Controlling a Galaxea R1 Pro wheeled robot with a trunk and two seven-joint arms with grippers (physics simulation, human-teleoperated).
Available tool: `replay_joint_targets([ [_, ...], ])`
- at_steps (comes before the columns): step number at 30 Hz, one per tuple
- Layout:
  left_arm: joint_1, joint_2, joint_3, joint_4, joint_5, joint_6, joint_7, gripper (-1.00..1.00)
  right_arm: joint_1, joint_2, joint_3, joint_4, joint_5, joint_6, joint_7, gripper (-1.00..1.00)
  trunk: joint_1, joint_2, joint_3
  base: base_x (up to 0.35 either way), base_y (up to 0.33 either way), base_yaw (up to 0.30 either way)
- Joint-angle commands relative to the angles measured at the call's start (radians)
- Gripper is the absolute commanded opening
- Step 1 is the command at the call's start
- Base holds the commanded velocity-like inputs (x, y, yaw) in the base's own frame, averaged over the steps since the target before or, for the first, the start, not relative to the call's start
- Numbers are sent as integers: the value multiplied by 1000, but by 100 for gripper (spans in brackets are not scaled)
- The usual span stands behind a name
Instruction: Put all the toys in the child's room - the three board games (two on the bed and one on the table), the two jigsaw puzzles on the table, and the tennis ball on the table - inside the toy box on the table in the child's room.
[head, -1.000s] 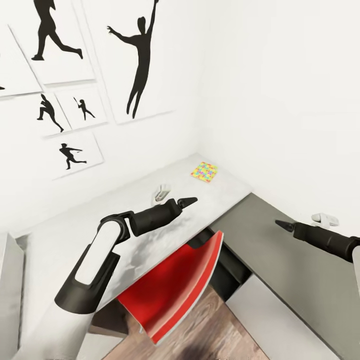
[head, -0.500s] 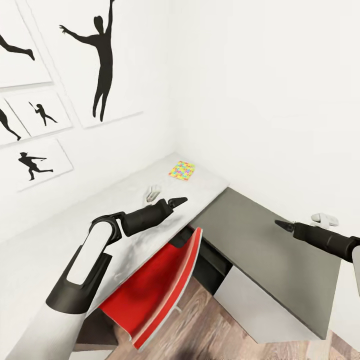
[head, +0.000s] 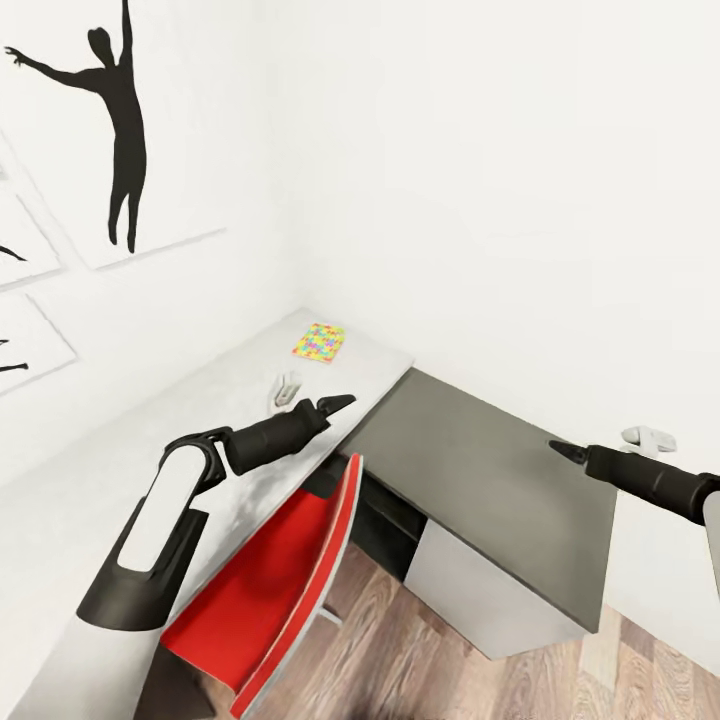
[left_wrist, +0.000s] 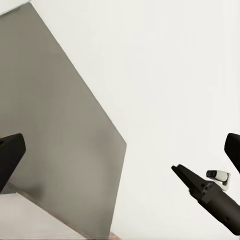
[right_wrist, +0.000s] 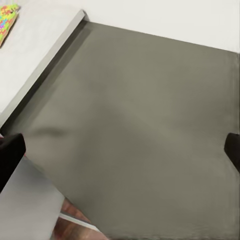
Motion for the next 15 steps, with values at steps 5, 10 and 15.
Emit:
replay_joint_targets([
  [5,9,6,19,-1,11,15,9,100,-1,0,-1,0,6,5,8,100,1,-2,-2,0,0,-286],
  [10,12,8,24,-1,11,19,9,100,-1,0,0,0,6,5,8,100,1,-2,-2,0,0,-286],
  [15,14,8,26,-1,11,21,9,100,-1,0,0,0,6,5,8,100,1,-2,-2,0,0,-286],
])
